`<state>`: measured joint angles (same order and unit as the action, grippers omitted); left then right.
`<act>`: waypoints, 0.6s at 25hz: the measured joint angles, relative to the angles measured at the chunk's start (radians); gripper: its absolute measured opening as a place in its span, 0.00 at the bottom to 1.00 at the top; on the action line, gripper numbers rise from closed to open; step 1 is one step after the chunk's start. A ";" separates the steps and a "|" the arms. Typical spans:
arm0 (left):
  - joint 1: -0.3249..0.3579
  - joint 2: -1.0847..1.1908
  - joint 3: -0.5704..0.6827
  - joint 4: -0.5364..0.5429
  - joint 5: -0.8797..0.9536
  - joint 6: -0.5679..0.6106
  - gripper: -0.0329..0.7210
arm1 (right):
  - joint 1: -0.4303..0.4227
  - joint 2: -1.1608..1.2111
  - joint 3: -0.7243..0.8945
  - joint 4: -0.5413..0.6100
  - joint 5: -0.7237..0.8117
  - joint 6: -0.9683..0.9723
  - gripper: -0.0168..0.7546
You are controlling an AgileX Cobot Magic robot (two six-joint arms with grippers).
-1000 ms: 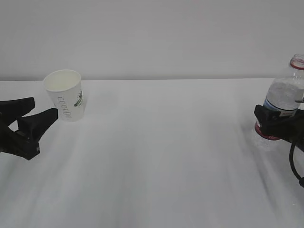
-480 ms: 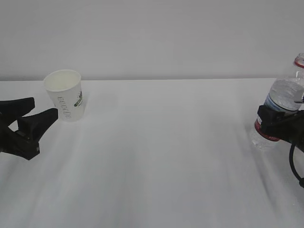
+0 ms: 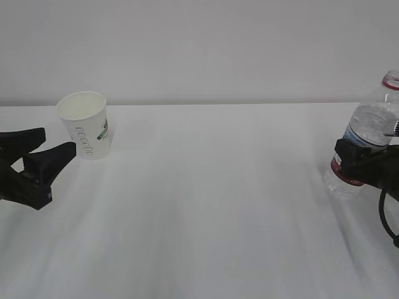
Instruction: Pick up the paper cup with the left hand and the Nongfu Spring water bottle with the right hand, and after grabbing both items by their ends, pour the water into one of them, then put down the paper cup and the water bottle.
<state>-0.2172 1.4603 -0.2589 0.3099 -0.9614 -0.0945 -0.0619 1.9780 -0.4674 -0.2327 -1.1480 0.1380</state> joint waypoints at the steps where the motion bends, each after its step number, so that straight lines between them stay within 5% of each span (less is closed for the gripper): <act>1: 0.000 0.000 0.000 0.000 0.000 0.000 0.64 | 0.000 0.000 0.000 -0.009 0.000 0.000 0.59; 15: 0.000 0.000 0.000 0.000 0.000 0.000 0.64 | 0.000 -0.096 0.080 0.010 0.064 -0.016 0.59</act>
<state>-0.2172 1.4603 -0.2589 0.3099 -0.9614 -0.0945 -0.0619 1.8819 -0.3869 -0.2224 -1.0845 0.1218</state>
